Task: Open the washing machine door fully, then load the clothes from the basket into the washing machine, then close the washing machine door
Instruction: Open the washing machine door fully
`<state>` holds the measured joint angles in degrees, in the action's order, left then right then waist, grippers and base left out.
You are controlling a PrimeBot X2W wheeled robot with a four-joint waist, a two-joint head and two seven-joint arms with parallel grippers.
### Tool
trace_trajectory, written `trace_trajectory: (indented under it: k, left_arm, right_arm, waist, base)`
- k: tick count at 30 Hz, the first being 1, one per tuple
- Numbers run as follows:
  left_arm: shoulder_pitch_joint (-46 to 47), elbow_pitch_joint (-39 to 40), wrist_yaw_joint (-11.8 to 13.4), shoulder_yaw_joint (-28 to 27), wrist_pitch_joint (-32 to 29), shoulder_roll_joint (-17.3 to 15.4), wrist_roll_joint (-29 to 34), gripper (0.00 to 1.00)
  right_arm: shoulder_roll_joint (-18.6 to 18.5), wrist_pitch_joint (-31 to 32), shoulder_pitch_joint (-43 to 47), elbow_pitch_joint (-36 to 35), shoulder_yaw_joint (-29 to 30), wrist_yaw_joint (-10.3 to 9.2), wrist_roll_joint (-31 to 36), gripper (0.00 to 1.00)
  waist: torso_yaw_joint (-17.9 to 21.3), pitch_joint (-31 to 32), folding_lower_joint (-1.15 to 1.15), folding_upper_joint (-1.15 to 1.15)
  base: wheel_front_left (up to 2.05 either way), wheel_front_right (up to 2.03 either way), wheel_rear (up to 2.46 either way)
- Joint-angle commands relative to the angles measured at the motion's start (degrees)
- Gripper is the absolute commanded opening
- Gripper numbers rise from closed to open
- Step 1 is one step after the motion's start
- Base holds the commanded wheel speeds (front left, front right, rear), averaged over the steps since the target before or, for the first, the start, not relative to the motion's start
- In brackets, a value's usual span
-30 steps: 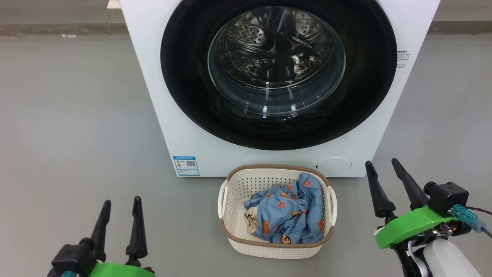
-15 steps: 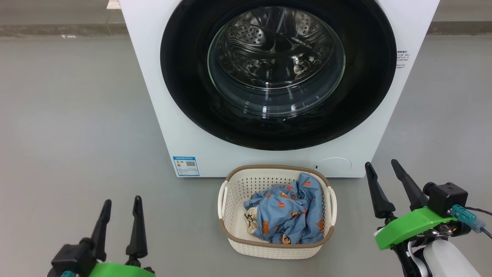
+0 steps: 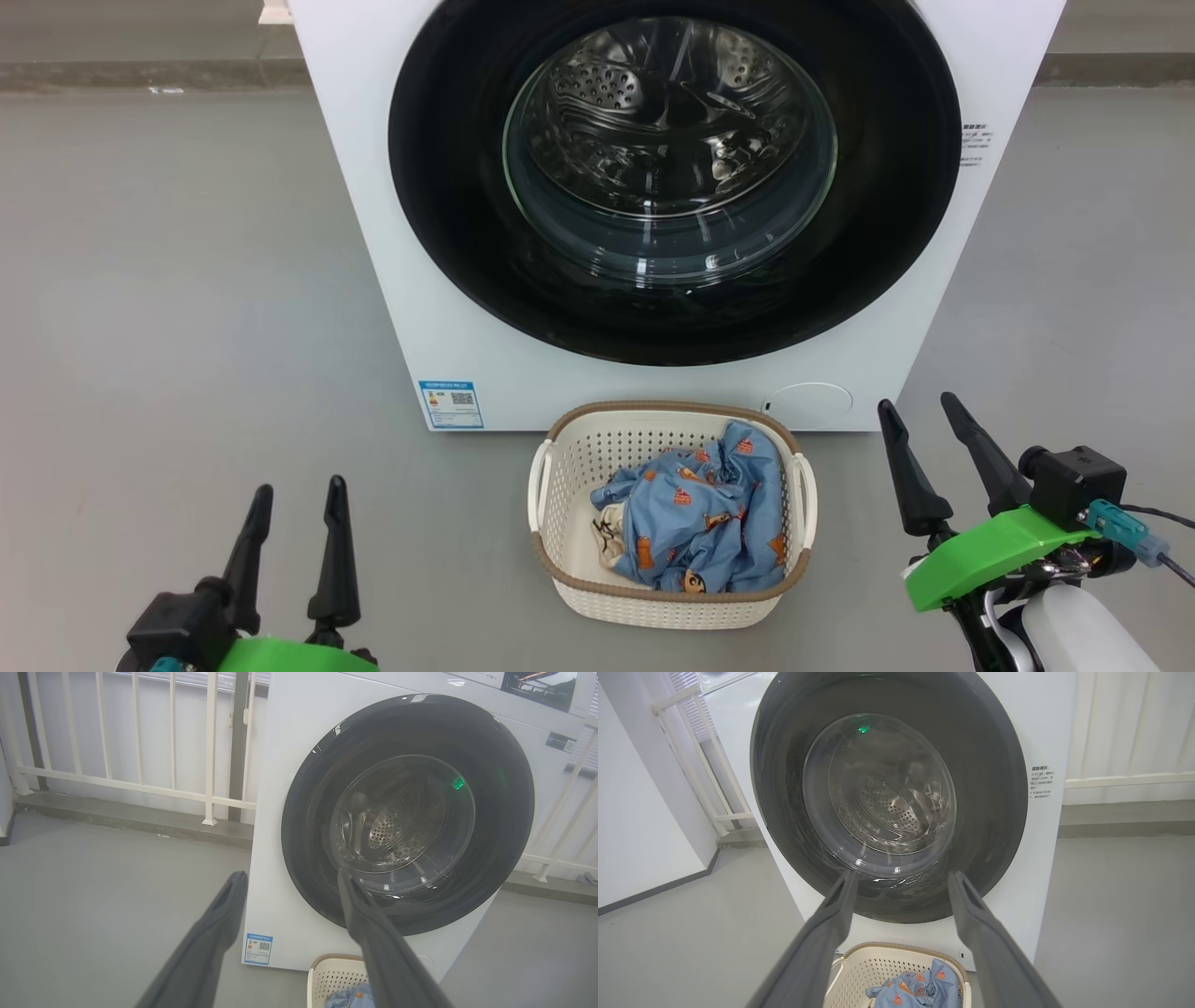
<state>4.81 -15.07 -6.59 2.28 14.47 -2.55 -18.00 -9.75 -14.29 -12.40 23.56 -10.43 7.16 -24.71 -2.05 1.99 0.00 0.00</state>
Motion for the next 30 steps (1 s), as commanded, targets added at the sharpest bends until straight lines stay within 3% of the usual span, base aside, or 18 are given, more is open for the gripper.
trace_trajectory:
  k: [1, 9, 30]
  left_arm:
    - [1.9, 1.52, -0.21, -1.51, 0.52, -0.4, 0.1, 1.0]
    - [1.82, 2.02, -0.3, -1.71, 0.52, -0.39, 0.01, 1.0]
    - [1.69, 4.06, -0.57, -2.73, 0.52, -0.35, -0.47, 1.0]
  right_arm:
    - [-0.94, -0.71, -1.83, -1.04, -1.0, 0.33, -0.02, 1.0]
    - [-0.95, -0.71, -2.07, -0.86, -1.0, 0.33, -0.26, 1.0]
    - [-0.78, -0.71, -2.3, -0.66, -0.51, 0.33, -0.47, 1.0]
  waist:
    - [0.02, -0.03, 0.0, 0.0]
    - [0.09, -0.17, 0.0, 0.0]
    - [-0.03, -0.87, 0.0, 0.0]
  base:
    - [0.32, 0.32, -0.64]
    - [0.61, 0.61, -1.23]
    - [1.02, 1.02, -2.04]
